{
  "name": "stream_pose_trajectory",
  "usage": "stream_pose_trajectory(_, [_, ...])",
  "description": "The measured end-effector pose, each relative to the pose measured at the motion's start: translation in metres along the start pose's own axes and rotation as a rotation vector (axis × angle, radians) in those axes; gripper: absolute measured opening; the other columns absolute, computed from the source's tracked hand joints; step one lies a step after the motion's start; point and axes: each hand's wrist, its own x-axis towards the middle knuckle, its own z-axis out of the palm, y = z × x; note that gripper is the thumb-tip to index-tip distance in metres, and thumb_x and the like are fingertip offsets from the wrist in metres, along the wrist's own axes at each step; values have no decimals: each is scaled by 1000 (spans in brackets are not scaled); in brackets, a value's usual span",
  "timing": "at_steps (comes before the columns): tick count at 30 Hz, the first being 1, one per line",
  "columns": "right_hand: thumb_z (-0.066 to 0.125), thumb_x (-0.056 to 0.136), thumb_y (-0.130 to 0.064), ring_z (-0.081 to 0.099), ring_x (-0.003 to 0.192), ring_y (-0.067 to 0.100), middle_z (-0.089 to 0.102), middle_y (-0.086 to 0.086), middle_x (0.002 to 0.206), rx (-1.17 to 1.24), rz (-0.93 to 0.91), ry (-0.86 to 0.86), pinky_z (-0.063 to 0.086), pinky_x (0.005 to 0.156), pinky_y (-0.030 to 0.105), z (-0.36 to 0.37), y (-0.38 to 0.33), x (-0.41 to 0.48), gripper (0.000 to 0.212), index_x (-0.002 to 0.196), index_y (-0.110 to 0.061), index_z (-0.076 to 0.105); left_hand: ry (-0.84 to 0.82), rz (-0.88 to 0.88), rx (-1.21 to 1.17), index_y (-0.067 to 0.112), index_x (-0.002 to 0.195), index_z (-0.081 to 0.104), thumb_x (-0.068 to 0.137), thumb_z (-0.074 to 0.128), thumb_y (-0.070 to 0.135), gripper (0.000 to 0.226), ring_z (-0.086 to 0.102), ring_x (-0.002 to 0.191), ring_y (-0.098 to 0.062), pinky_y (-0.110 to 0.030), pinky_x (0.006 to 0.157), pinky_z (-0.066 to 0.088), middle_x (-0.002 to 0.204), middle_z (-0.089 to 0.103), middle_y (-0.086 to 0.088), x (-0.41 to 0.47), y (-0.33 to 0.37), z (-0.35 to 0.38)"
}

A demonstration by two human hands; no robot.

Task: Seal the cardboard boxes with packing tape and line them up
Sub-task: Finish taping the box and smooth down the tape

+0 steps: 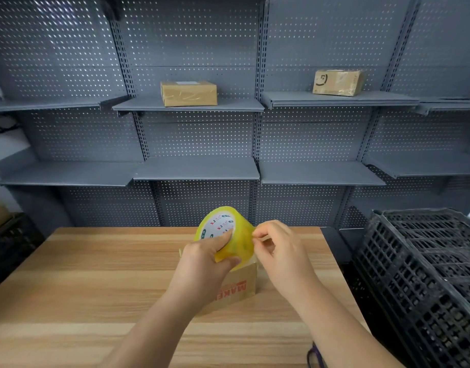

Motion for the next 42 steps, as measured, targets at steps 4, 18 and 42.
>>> stream_pose_trajectory(4, [64,83,-1,60,79,10,64,-4,93,11,-8,47,50,69,24,1,-2,0,12,86,-12,64,-22,18,22,28,114,72,81,77,28,33,55,73,3,-8,67,39,79,67,15,0,0,-5])
stream_pose_trajectory(18, [64,78,-8,50,71,6,54,-11,74,1,183,-31,42,64,24,2,-12,-2,19,79,-20,51,-9,-31,57,23,92,71,81,75,29,13,57,72,-17,-24,63,46,72,67,5,0,-6,0])
stream_pose_trajectory(42, [73,86,-16,55,73,8,64,-6,74,654,605,-84,46,73,29,35,-1,-19,12,78,-25,74,-116,30,25,18,84,69,80,75,17,6,47,60,-6,-21,58,41,65,60,3,-24,-24,4])
